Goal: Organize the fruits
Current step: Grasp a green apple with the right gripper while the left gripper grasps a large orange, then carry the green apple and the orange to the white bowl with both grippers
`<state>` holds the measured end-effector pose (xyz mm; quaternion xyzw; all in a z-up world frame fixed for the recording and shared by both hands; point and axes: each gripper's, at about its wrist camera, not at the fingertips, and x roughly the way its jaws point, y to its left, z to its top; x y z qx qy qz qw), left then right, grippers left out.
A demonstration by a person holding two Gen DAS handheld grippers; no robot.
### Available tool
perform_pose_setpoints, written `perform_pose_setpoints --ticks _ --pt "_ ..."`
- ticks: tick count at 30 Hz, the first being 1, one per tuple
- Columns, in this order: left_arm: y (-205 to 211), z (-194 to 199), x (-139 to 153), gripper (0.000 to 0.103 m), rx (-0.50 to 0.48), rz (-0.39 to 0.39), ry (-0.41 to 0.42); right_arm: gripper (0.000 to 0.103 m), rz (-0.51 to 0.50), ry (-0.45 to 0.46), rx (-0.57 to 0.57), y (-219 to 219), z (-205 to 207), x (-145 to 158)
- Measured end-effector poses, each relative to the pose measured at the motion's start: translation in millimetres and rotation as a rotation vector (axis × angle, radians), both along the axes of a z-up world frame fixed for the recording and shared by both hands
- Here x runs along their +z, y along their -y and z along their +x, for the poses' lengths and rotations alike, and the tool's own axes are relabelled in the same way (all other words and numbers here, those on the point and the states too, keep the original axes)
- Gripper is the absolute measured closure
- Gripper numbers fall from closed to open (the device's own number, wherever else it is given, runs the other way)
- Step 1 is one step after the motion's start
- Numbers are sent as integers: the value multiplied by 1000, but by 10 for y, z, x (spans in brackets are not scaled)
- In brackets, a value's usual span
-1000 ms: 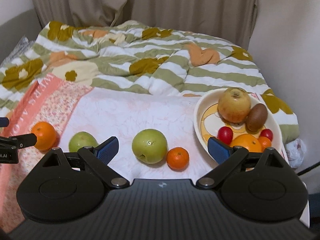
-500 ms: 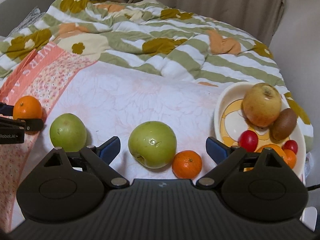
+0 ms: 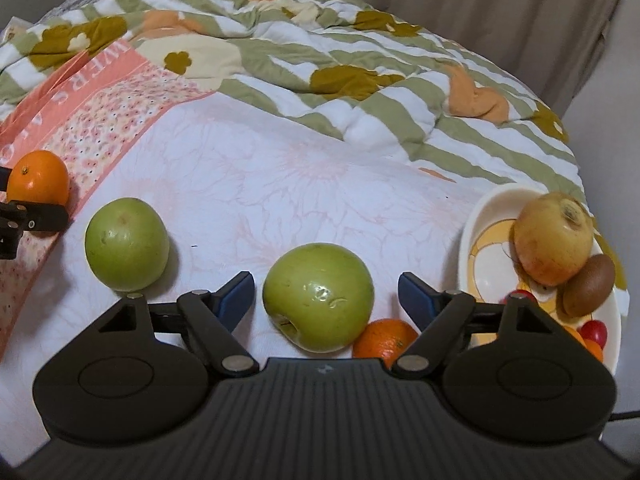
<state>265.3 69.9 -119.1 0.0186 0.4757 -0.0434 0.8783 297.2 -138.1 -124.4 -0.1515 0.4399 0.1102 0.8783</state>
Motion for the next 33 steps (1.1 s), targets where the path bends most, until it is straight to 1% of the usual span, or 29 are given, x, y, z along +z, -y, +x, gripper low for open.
perform_pose_setpoints --ticks 2,5,6,7,9,11,15,23,33 --pt "-9 -23 -2 40 -3 1 0 10 -11 2 7 -16 1 -16" --pt "-21 -56 -5 40 -3 -1 1 20 -4 -5 12 -22 5 -33" --pt "-30 -68 -4 40 -2 -3 1 25 3 -7 13 -24 8 -30" --pt "-34 -82 -1 40 0 -5 1 27 9 -10 18 -25 3 -30" --pt "-53 -99 3 40 5 -14 0 31 -10 4 20 -49 -4 -16" --pt "-69 -122 16 40 10 -18 5 31 -14 -4 19 -64 4 -7" --pt "-106 -181 103 40 19 -26 31 31 11 -5 -1 -61 -54 50" --pt "-170 -384 364 40 27 -55 95 31 61 17 -50 -47 -313 297" --pt "-101 -747 718 40 -27 -71 186 31 117 52 -137 86 -786 611"
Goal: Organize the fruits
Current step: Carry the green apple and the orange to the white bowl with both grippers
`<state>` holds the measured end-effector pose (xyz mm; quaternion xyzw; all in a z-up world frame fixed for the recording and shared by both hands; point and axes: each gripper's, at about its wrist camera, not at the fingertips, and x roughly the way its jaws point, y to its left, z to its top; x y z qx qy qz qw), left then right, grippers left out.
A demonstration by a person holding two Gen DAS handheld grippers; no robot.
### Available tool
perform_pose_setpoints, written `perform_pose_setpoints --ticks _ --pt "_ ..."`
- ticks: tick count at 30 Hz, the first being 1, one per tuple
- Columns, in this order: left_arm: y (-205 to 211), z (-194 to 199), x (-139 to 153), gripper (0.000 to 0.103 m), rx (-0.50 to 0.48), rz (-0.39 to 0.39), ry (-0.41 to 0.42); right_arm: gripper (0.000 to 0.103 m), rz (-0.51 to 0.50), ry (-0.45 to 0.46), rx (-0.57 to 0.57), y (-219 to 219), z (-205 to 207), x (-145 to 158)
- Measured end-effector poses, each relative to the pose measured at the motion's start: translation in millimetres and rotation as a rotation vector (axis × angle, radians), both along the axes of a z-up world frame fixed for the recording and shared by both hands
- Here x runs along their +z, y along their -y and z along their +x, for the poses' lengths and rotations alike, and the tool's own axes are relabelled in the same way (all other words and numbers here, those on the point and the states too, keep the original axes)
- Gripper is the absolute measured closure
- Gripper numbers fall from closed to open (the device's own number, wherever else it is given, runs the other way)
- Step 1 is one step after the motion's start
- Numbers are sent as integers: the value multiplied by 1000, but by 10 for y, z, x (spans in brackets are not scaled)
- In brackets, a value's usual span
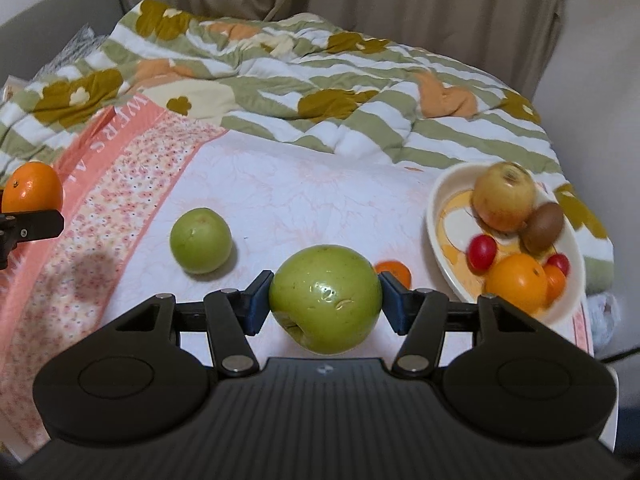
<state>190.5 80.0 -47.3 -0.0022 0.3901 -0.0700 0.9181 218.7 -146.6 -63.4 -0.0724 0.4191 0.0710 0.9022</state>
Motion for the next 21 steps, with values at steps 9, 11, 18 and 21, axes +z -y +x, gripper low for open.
perform_pose_setpoints --ticks 9,11,18,21 --pt "335 -236 295 40 -85 -40 68 31 62 21 -129 396 -512 352" --pt "462 -264 341 40 -102 -46 77 31 67 35 -147 536 -606 434" --pt "1034 -368 479 40 -125 -50 116 31 96 90 -160 1157 -804 640" --pt "1352 -385 526 40 -116 -55 120 31 96 98 -131 1445 -817 680"
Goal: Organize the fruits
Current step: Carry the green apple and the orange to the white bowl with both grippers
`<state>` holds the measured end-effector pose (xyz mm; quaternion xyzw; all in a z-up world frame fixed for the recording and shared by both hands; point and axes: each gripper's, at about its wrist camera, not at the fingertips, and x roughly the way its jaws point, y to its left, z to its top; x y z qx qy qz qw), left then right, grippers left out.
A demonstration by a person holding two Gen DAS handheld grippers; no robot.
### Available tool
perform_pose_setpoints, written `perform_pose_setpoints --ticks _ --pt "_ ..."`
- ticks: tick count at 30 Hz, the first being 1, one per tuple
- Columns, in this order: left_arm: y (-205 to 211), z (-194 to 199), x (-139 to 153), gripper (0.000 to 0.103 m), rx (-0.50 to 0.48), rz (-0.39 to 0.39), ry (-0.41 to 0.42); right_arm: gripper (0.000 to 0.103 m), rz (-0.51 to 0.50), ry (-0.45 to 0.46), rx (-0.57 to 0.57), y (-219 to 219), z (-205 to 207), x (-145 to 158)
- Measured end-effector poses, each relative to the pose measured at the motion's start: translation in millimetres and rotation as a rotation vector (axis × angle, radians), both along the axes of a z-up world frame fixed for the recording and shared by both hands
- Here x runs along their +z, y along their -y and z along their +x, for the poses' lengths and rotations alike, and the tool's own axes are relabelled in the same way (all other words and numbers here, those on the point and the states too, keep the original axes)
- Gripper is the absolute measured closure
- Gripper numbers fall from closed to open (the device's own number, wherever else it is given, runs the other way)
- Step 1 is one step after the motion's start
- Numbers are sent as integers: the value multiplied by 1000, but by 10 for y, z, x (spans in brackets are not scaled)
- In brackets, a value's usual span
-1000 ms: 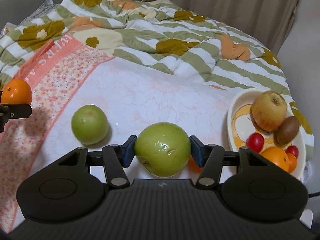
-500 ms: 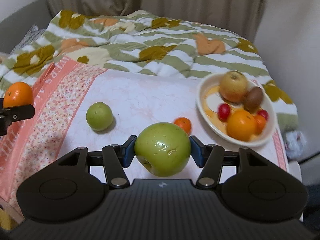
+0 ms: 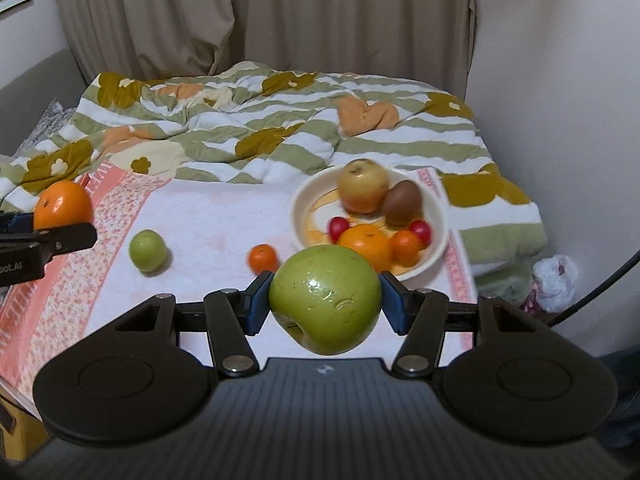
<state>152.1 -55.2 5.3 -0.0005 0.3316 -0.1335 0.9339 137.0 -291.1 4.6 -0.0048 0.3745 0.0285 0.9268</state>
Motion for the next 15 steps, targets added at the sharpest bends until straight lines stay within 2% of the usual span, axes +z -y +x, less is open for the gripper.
perform_pose_setpoints --ticks 8,15 --pt "859 43 58 40 13 -18 19 31 -29 26 89 707 35 68" --pt "1349 290 61 40 15 -5 16 31 -41 37 118 1117 262 110"
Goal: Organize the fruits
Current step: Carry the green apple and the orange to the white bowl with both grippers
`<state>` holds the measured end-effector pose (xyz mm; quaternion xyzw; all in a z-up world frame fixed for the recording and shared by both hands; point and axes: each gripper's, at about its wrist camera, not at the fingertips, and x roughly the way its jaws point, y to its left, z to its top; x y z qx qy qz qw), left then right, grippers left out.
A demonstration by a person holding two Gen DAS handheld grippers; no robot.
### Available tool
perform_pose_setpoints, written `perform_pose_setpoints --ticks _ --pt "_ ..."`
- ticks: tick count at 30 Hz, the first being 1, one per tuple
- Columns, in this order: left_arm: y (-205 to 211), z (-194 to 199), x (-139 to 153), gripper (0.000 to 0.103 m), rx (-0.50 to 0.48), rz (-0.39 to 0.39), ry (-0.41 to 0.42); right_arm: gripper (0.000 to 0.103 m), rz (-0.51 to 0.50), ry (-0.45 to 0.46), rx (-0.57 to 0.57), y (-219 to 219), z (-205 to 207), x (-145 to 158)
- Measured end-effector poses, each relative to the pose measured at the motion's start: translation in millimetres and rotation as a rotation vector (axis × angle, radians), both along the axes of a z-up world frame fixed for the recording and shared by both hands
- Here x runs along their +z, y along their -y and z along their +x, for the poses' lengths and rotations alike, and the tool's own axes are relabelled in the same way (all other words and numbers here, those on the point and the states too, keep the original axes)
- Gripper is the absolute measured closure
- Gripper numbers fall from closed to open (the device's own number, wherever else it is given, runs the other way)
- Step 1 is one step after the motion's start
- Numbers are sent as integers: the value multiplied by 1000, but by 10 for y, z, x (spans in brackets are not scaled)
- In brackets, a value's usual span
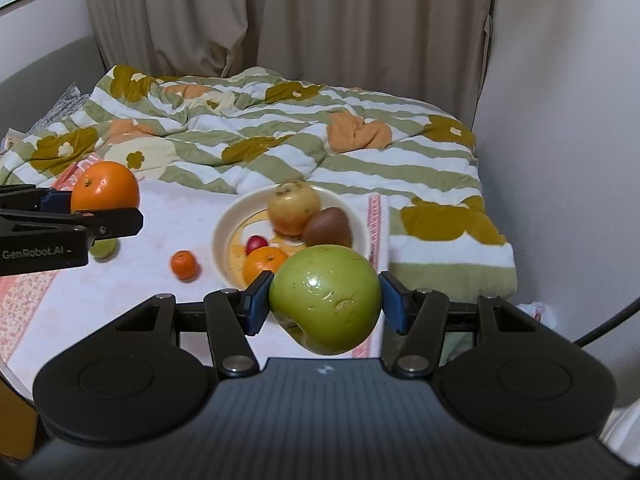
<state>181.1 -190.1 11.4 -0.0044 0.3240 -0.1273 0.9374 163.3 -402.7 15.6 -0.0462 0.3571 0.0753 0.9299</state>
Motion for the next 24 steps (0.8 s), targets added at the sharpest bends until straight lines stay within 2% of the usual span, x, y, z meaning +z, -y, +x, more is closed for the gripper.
perform_pose_setpoints --ticks 9,18,24 --pt "249 613 -223 40 -37 54 -49 31 28 -24 -11 179 492 -162" --pt "331 1249 -653 40 -88 120 -137 31 52 -91 -46 218 995 -413" --pt "395 1535 -917 40 -109 147 -190 31 62 -133 -67 224 1213 -568"
